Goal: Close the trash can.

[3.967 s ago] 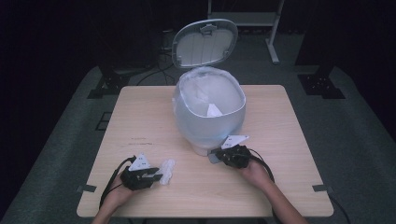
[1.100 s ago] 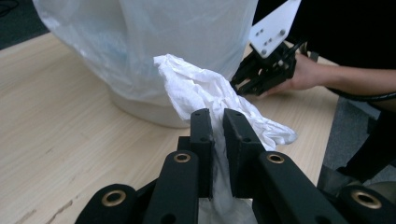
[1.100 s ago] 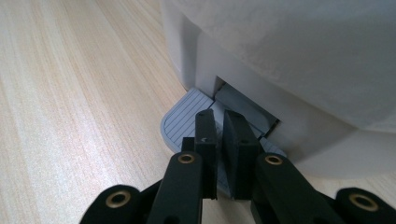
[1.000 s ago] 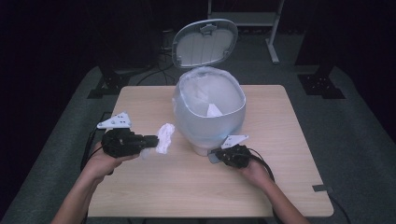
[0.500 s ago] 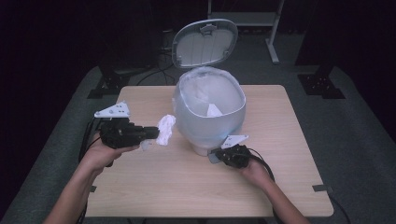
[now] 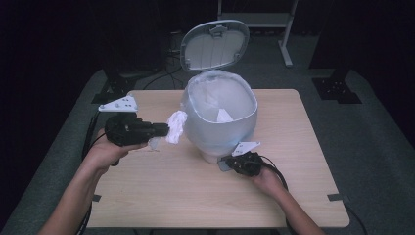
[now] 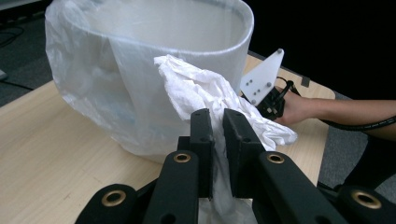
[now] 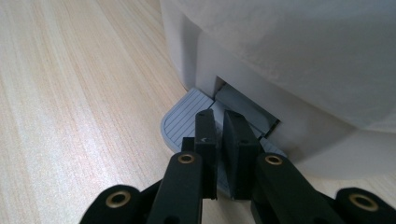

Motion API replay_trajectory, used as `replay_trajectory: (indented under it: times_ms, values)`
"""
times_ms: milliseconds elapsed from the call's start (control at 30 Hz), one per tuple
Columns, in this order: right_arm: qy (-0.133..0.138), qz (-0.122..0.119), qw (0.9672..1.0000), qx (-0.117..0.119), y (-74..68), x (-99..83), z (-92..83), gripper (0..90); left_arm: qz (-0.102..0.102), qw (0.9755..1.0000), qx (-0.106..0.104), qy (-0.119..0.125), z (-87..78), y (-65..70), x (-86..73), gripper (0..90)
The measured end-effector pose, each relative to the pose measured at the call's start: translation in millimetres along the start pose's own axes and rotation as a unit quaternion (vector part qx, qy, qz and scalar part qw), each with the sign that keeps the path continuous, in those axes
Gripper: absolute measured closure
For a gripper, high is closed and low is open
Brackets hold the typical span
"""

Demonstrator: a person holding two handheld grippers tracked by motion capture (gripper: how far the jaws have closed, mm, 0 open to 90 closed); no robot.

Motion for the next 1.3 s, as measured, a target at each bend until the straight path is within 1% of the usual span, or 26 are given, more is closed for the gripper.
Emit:
replay_trajectory:
  times_ms: [300,467,633,833,1300]
  values:
    - [0.0,-0.001,1.0,-0.002,-0.4,-0.1,0.0,84.0,0.011,0.9999,-0.001,-0.001,1.4,-3.1,18.7,82.6]
    - [0.0,-0.001,1.0,-0.001,-0.4,-0.1,0.0,84.0,0.01,0.9999,-0.003,0.001,3.6,-5.8,27.7,82.6]
    - [0.002,-0.001,1.0,-0.001,-0.3,-0.2,0.0,84.0,0.016,0.9999,-0.003,-0.004,7.2,-7.0,37.4,82.6]
    - [0.002,-0.002,1.0,-0.001,-0.4,-0.2,0.0,84.0,0.019,0.9998,-0.002,-0.003,9.3,-9.9,48.7,82.6]
    - [0.003,-0.003,1.0,-0.001,-0.1,-0.3,0.0,84.0,0.028,0.9996,-0.005,-0.008,23.6,-15.1,71.8,82.6]
Point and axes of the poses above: each handheld gripper's, and its own axes: z roughly forward along the jaws, x roughly out of its top, y roughly to its right, the point moved 6 cm from there along z, roughly forward along the jaws, and after that the axes turned 14 degrees about z, right-handed, at the moved point
